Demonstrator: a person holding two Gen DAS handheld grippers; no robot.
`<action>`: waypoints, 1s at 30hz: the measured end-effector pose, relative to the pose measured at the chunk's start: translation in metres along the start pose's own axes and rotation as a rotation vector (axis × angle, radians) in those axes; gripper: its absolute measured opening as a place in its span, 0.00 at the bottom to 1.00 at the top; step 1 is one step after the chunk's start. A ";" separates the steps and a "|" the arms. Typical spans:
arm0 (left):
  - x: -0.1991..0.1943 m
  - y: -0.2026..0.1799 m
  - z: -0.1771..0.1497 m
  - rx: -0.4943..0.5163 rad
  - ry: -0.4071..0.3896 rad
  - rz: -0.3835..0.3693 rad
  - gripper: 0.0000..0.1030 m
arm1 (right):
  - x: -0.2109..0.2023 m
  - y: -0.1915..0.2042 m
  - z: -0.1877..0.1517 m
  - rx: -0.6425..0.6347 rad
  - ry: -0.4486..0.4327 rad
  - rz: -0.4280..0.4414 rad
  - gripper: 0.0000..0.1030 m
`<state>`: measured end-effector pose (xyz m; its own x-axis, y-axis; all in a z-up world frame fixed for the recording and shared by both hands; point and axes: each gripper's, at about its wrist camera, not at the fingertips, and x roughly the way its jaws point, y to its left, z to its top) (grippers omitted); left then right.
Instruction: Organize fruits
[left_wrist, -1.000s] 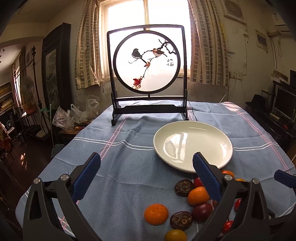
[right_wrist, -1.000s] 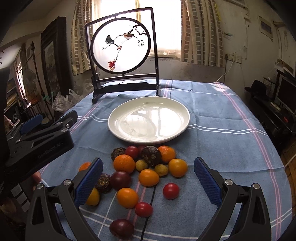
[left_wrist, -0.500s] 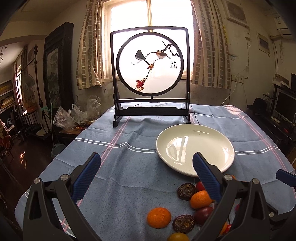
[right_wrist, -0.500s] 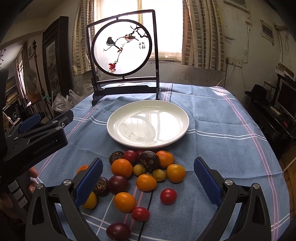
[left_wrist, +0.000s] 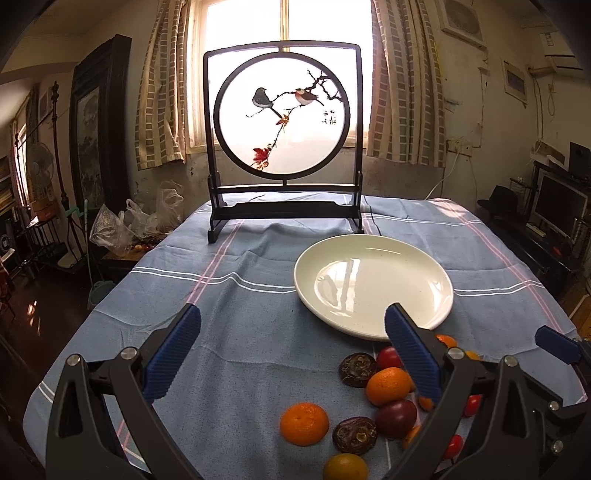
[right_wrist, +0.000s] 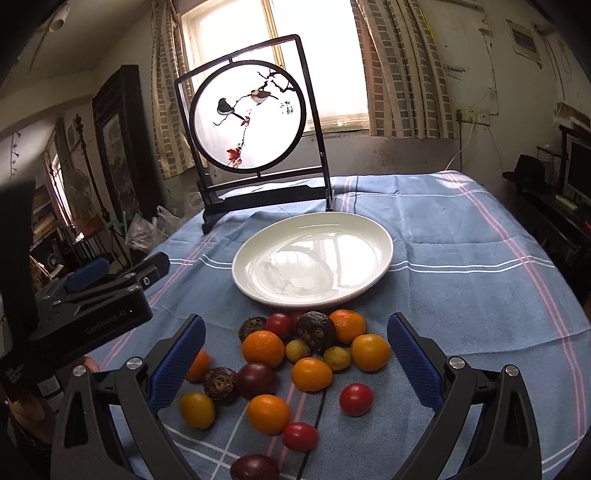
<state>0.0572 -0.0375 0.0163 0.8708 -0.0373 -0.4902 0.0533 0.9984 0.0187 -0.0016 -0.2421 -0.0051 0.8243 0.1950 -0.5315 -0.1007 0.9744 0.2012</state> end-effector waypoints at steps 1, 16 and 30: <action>0.000 0.000 0.000 -0.004 0.000 -0.014 0.95 | 0.001 -0.001 0.000 0.000 0.006 -0.009 0.96; 0.003 0.000 -0.005 -0.017 0.004 0.063 0.95 | 0.004 0.017 -0.011 -0.139 0.009 -0.100 0.96; 0.001 -0.006 -0.009 0.024 -0.005 0.069 0.95 | 0.003 0.023 -0.017 -0.209 0.025 -0.123 0.96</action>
<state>0.0536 -0.0437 0.0077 0.8750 0.0313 -0.4830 0.0048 0.9973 0.0732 -0.0111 -0.2173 -0.0158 0.8236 0.0735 -0.5624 -0.1155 0.9925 -0.0394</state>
